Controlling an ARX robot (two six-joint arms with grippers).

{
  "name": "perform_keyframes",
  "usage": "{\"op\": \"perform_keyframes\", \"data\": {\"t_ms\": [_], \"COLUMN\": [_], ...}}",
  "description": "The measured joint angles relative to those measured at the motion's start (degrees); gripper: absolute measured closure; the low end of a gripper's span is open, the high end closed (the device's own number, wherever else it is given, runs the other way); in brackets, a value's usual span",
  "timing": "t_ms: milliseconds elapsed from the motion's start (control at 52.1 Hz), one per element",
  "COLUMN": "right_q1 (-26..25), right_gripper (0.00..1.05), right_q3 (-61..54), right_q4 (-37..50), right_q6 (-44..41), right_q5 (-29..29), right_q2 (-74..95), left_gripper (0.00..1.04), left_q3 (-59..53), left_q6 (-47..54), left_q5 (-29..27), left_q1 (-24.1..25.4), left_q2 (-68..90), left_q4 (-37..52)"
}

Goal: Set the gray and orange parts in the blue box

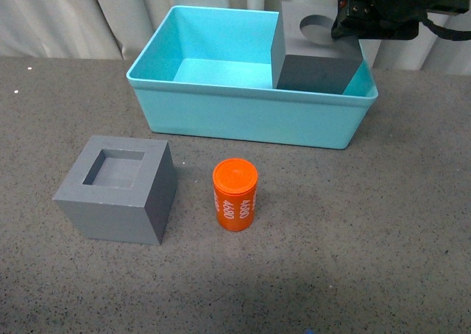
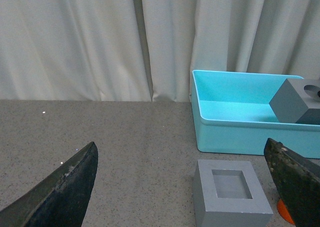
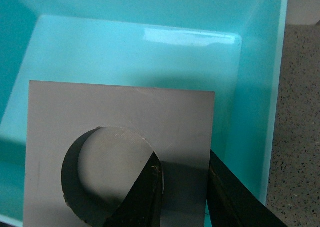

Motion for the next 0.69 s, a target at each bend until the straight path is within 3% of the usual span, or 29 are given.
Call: {"op": "perform_keyframes", "data": {"t_ms": [691], "right_q1": [-0.09], "right_gripper": [0.87], "right_q3": [14.25], "right_q4": [-14.82], "right_q6": [0.85], "right_q5": [1.33], "right_q2": [11.82], "left_gripper": [0.07], "left_q3": [0.00], "left_q6": [0.00], "left_q5": [0.00], "left_q1": [0.00], "left_q2": [0.00], "left_q4": [0.00]}}
